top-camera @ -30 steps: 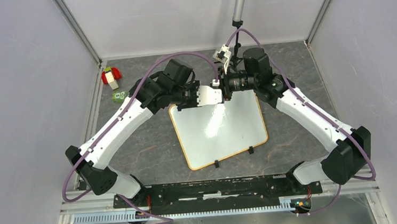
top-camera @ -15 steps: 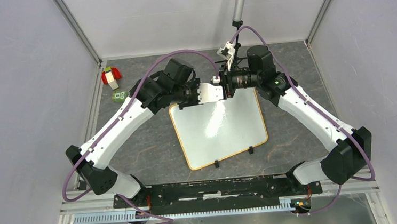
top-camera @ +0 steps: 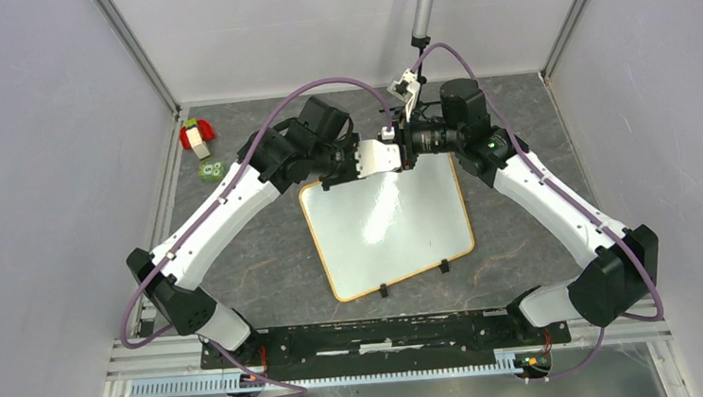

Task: Write a sentence on the whiteboard
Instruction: Open the whiteboard marker.

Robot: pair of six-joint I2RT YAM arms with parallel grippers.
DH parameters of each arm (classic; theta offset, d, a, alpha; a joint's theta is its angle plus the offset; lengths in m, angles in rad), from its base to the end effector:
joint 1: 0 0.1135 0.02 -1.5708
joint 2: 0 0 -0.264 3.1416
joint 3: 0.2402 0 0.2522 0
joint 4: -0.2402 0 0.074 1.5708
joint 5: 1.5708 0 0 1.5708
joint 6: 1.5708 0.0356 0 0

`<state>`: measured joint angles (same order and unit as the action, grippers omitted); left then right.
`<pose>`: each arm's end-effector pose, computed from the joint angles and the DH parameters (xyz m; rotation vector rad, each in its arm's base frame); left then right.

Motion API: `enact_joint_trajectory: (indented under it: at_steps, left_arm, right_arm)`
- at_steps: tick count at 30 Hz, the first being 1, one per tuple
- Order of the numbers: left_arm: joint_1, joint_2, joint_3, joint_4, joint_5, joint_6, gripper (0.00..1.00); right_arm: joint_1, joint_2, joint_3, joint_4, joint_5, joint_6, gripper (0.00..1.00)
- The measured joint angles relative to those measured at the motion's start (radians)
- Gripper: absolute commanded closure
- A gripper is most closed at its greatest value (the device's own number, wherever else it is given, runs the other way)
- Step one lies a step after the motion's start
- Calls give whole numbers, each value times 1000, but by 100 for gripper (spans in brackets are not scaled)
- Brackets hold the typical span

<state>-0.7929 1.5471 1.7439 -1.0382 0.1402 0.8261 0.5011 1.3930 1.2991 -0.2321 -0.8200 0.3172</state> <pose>0.2176 -0.2279 0.4027 1.7864 1.6132 -0.1537 0.2646 0.1746 0.3786 -0.7723 1.8563 1.3132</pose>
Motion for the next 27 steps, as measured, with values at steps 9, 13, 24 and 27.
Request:
enact_joint_trajectory:
  at_steps: [9, 13, 24, 27]
  left_arm:
    - [2, 15, 13, -9, -11, -27, 98]
    - [10, 18, 13, -8, -12, -32, 98]
    - [24, 18, 13, -2, -2, -34, 98]
    - [24, 18, 13, -2, 1, -37, 98]
  right_arm:
    - [1, 0, 0, -3, 21, -14, 68]
    - [1, 0, 0, -7, 21, -27, 68]
    - [1, 0, 6, -23, 35, -58, 69]
    - [1, 0, 6, -24, 35, -58, 72]
